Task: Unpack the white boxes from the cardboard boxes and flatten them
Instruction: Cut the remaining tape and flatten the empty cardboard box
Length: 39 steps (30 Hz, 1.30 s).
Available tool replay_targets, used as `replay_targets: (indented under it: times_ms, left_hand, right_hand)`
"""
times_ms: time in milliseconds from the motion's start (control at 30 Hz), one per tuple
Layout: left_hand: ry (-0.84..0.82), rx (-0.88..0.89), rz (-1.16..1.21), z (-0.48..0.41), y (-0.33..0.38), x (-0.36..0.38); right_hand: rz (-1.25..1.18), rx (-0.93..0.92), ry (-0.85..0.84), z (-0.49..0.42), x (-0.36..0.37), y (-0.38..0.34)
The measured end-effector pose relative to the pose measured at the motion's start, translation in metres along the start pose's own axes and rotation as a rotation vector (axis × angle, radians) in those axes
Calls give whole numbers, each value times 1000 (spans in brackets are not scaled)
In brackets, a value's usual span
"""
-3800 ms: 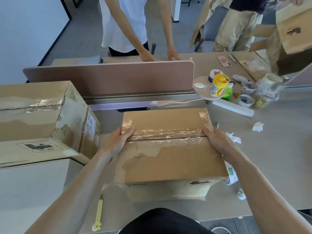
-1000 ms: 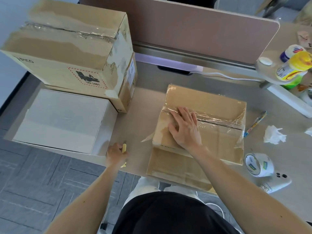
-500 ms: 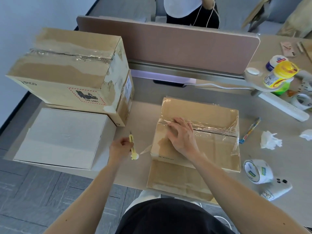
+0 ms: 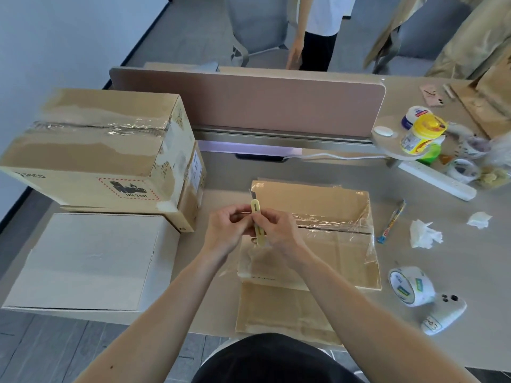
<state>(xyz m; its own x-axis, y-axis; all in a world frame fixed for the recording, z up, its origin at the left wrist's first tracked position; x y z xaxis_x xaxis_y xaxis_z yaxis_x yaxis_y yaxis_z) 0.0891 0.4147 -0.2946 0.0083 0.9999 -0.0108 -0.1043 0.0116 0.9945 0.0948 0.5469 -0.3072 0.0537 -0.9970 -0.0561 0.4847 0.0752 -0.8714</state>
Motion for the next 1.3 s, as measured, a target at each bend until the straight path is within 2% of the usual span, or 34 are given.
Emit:
replay_targets:
  times_ms: [67, 200, 367, 600, 733, 867, 933, 1300]
  left_hand:
    - [-47, 13, -31, -2, 0, 6]
    - [-92, 18, -114, -10, -8, 6]
    - [-112, -12, -191, -19, -27, -7]
    - [-163, 55, -346, -28, -43, -17]
    - [-246, 110, -470, -36, -43, -17]
    - [-455, 108, -536, -38, -47, -1]
    - [-506, 90, -525, -39, -50, 1]
    - [-583, 84, -411, -44, -70, 5]
  right_hand:
    - [-97, 20, 6, 2, -5, 0]
    - [-74, 61, 94, -2, -22, 7]
    - [51, 64, 199, -7, -47, 5]
    - [333, 17, 290, -17, -62, 6]
    - [608, -90, 228, -17, -47, -6]
    - [832, -133, 146, -20, -27, -13]
    - [893, -149, 114, -21, -20, -17]
    - [1113, -115, 100, -32, -11, -8]
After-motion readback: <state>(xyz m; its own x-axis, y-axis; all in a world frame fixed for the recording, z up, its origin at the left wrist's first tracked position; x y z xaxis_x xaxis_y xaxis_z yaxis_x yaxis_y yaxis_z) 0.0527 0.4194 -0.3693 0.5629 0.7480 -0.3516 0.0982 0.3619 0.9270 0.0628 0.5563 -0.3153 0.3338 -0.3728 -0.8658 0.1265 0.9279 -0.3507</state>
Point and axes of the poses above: each hand's wrist, its own z-axis away from the middle knuckle, its own x-axis out of the palm, y = z × x, the point moved 9 cm from there along -z, towards the middle knuckle, and after that the axes turned 11 degrees about x, right-handed, at the moved point
